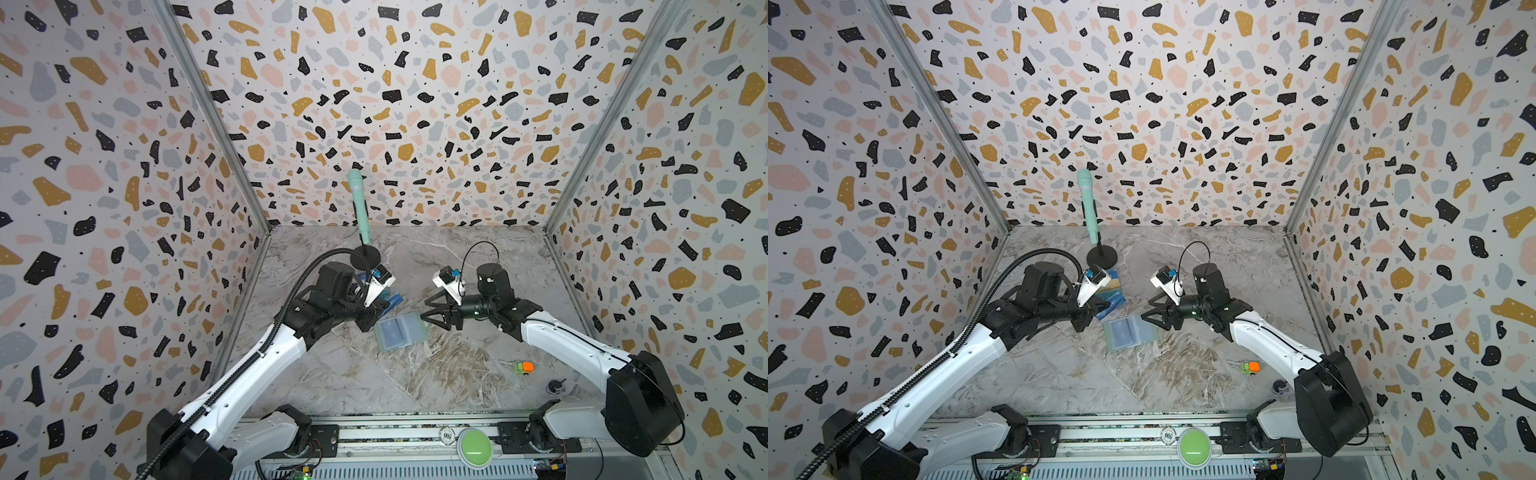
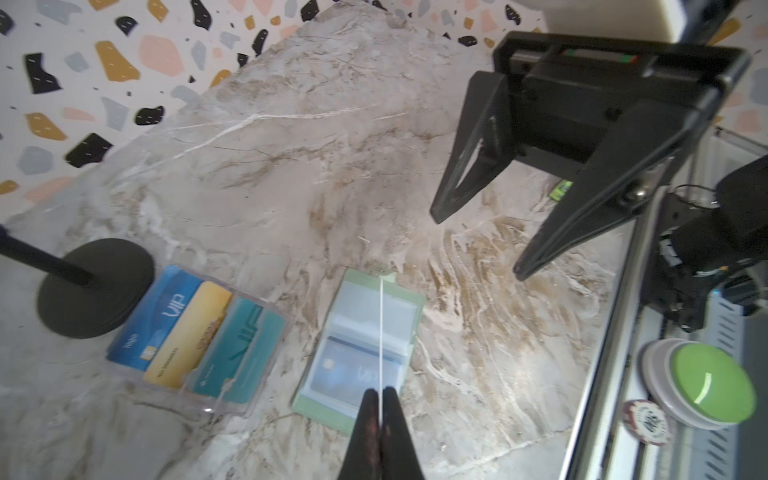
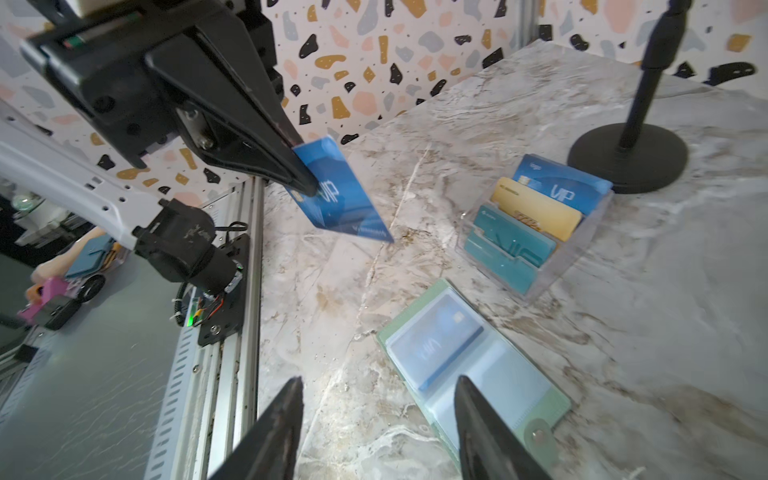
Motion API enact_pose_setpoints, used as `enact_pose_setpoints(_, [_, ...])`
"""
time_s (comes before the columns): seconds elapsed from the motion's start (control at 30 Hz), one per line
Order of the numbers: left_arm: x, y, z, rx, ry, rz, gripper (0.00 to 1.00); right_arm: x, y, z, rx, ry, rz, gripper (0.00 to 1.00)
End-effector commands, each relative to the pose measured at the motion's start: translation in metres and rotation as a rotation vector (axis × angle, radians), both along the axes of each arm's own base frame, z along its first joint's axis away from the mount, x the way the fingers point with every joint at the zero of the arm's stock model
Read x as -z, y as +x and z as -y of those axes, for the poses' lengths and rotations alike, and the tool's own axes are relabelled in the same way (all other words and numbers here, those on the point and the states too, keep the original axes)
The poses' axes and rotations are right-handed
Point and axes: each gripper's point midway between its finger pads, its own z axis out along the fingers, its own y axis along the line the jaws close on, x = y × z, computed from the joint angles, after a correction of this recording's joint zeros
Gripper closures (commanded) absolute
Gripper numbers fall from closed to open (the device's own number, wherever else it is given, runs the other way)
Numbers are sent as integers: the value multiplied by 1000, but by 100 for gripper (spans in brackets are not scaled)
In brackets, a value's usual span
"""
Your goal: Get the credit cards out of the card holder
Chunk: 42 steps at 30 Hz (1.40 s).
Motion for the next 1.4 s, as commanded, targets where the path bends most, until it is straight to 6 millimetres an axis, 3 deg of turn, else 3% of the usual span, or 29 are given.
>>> enact_pose_setpoints(0.0, [-1,24,-12,-51,83,121,100,-9,16,11,126,-12,65,37])
enact_pose_setpoints(0.17, [11,43,-19,-35,164,130,100,-6,32,28,260,-50,97,30])
enact_pose_setpoints(0.53, [15,91,-26,96,235,223,100,7,60,56,501,-116,125,17])
enact_pose_setpoints(0.73, [12,110,-33,205,288,264,100,5,59,63,524,-136,152,15])
enact_pose_setpoints(0.97, [23,134,-39,249,366,324,100,3,57,67,536,-143,159,15])
enact_pose_setpoints(1.37, [49,156,-39,241,379,302,100,6,58,69,541,-160,157,15])
